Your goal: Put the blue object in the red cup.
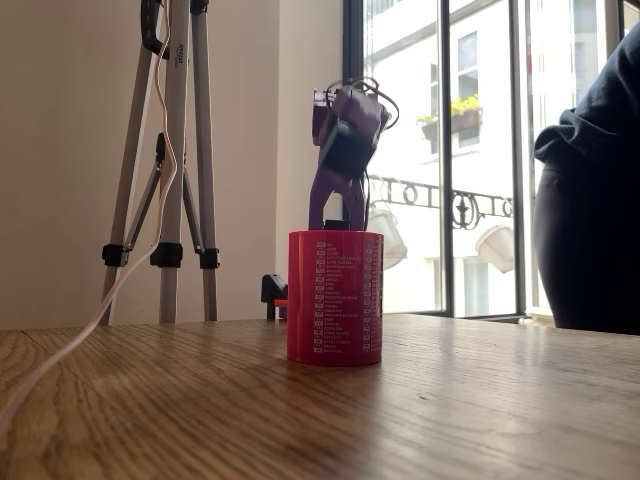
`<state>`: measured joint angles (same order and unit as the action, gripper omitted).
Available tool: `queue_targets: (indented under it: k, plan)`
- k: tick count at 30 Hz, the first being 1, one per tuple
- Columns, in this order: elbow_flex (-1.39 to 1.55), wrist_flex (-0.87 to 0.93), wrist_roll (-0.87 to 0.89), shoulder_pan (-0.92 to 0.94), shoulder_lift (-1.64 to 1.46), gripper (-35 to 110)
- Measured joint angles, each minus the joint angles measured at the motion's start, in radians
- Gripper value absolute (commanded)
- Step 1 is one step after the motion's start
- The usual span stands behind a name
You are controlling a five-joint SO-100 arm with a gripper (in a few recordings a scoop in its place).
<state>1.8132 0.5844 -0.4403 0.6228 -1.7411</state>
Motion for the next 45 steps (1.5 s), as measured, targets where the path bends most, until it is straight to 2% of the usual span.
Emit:
queue_targets:
  k: [4,16,17,18,19,45]
  plan:
    - [0.003,0.025,0.000,0.023,-0.002,46]
    - [0.003,0.046,0.000,0.031,-0.002,43]
    - [0.003,0.046,0.000,0.031,-0.002,36]
    - [0.003,0.046,0.000,0.031,-0.002,4]
    - [0.003,0.046,0.000,0.031,-0.002,1]
    - [0.003,0.017,-0.046,0.000,-0.018,1]
